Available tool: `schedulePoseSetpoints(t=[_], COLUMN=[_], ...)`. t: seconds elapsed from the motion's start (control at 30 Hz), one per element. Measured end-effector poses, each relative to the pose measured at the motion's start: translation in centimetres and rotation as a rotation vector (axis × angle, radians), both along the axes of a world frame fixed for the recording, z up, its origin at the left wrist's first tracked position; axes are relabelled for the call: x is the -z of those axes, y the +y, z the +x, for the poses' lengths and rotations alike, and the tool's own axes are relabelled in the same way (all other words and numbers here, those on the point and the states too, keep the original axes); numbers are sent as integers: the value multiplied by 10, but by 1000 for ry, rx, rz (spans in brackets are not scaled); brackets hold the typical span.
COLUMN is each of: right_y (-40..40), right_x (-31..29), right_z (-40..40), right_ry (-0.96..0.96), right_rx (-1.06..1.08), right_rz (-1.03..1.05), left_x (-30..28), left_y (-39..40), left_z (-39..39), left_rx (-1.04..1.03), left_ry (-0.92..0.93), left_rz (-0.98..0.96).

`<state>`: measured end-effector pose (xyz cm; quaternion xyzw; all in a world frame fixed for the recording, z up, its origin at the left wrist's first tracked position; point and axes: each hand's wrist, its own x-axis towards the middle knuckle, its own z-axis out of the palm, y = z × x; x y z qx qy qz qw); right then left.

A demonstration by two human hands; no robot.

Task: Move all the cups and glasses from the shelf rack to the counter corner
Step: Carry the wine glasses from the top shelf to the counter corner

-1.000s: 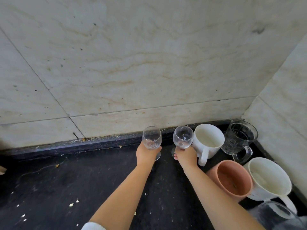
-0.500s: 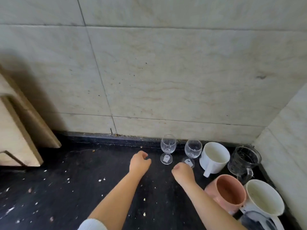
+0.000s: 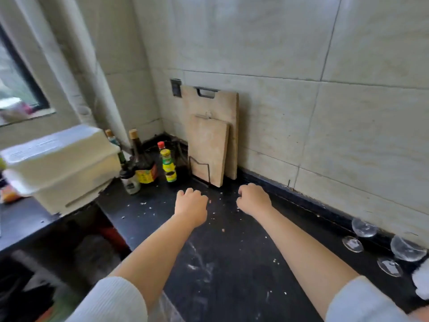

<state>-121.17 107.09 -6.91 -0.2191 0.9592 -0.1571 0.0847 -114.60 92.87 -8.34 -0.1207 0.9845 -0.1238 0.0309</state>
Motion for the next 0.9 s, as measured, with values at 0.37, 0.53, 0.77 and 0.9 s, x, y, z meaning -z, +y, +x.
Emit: schedulePoseSetpoints(t=[0.37, 0.53, 0.77, 0.9], right_y=[-271, -362, -465, -531], right_x=[-66, -84, -111, -127], right_z=[266, 391, 539, 605], right_ry=[138, 194, 254, 283], right_rx=[-557, -776, -1032, -1163], right_rz=[-46, -59, -86, -105], left_x=[-58, -76, -98, -102], left_y=[-223, -283, -338, -376], left_z=[358, 514, 678, 751], left_rx=[-638, -898, -1145, -1272], left_ry=[103, 120, 158, 182], left_rz=[-4, -44, -75, -87])
